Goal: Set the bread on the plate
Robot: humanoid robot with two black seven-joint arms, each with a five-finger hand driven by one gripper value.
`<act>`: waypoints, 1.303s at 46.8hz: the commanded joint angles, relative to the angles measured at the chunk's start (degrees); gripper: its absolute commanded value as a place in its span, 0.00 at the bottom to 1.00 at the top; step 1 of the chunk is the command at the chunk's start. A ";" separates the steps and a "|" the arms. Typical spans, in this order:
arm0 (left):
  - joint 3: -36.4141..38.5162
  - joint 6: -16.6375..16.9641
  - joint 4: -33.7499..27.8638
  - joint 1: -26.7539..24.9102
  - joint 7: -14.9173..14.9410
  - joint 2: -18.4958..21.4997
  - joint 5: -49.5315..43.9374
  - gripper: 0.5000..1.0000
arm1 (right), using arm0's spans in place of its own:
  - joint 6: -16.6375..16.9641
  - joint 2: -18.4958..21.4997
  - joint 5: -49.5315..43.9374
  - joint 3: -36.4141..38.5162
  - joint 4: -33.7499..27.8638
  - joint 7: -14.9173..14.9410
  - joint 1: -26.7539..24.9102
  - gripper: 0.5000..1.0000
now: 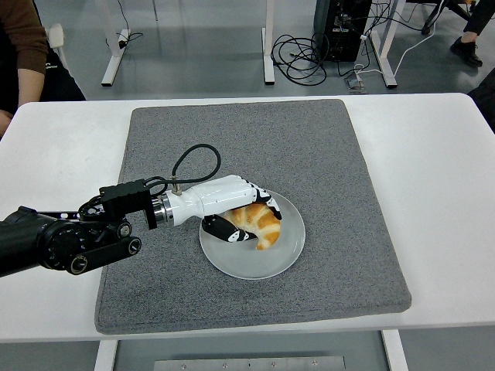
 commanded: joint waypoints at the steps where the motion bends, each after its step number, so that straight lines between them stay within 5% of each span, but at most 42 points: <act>1: 0.00 -0.01 0.80 0.46 0.01 -0.47 0.01 0.00 | 0.00 0.00 0.00 0.04 0.00 0.00 0.00 1.00; 50: -0.62 0.08 1.24 1.95 0.01 -0.65 -1.22 0.00 | 0.00 0.00 0.00 0.04 0.00 0.00 0.00 1.00; 61: -0.53 0.08 1.24 1.87 0.01 -0.47 -3.50 0.26 | 0.00 0.00 0.00 0.04 0.00 0.00 0.00 1.00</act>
